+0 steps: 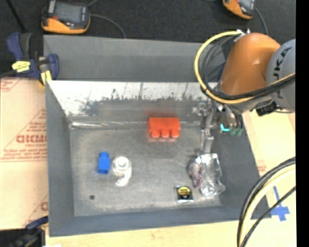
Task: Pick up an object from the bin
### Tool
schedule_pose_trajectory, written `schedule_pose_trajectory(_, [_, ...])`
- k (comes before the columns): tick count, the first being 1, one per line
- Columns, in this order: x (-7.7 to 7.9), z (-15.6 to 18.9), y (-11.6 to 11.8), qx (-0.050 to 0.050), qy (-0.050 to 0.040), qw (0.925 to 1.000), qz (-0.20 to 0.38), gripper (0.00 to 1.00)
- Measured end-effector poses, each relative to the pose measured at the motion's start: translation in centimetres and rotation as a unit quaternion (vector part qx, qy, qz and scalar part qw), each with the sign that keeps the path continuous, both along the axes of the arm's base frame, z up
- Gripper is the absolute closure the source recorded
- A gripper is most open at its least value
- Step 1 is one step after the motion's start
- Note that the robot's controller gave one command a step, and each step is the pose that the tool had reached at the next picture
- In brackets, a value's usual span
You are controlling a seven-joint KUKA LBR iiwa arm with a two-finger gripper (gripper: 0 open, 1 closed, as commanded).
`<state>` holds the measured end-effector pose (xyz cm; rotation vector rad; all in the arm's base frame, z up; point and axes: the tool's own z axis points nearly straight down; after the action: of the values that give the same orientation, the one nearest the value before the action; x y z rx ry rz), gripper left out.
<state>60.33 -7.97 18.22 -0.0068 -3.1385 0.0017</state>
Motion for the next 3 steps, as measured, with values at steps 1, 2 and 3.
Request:
schedule_pose_trajectory(1, [-2.3,-10.4,-5.0,0.001,-0.0037,0.9747,0.223,0.00])
schedule_pose_trajectory(2, [-1.5,-7.8,-5.2,-0.001,-0.0061,0.9756,0.220,0.00])
schedule_pose_trajectory(3, [-2.2,-6.0,-7.8,-0.001,-0.0049,0.9639,0.266,0.00])
